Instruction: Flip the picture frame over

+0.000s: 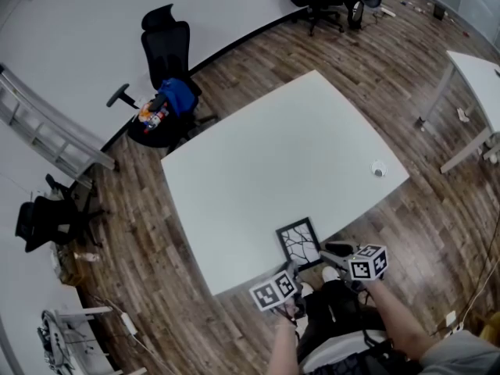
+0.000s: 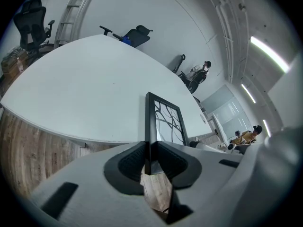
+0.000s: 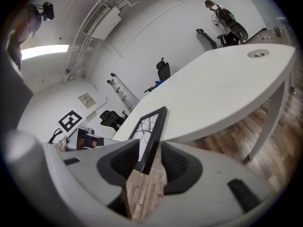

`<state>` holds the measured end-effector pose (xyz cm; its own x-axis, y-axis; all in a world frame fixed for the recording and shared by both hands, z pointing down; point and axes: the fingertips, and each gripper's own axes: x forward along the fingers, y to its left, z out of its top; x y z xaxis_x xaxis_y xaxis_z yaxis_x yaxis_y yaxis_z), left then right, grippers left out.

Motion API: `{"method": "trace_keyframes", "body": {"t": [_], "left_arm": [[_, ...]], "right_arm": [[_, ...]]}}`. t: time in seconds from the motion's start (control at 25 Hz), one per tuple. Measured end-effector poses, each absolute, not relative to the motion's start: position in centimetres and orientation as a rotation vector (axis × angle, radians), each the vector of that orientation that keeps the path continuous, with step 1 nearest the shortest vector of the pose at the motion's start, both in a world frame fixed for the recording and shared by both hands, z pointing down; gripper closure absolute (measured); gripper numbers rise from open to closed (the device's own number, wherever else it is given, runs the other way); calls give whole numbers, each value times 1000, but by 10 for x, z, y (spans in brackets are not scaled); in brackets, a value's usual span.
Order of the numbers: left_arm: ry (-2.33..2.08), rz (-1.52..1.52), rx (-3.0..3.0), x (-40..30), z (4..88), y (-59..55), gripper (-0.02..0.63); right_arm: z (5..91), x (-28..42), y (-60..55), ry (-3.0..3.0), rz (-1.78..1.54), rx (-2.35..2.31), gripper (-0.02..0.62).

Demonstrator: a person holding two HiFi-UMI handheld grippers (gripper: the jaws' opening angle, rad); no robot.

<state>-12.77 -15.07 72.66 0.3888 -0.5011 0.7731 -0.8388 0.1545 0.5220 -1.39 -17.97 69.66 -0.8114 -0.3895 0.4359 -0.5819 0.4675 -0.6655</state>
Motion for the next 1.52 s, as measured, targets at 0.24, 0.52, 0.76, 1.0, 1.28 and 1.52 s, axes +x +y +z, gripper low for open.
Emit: {"method": "trace_keyframes", "body": {"t": [0.24, 0.52, 0.76, 1.0, 1.28, 1.52], "left_arm": [[-1257, 366, 1498, -126, 729, -149, 523], [-1256, 360, 1500, -126, 727, -150, 523], [-1238, 351, 1500, -125, 726, -149, 523], [-1232, 341, 1529, -119, 722, -153, 523], [-1315, 446, 1612, -125, 715, -159, 522], [-1316, 406, 1617, -127, 708, -163, 522]], "right_arm": [[714, -27, -169, -2458, 1415, 716, 434], [715, -32, -163, -2462, 1521, 646, 431], [707, -31, -165, -2454, 1585, 655, 470], [702, -27, -169, -2417, 1593, 700, 492], [696, -24, -175, -2411, 1513, 744, 511], [697, -25, -171, -2402, 1503, 752, 512]]}}
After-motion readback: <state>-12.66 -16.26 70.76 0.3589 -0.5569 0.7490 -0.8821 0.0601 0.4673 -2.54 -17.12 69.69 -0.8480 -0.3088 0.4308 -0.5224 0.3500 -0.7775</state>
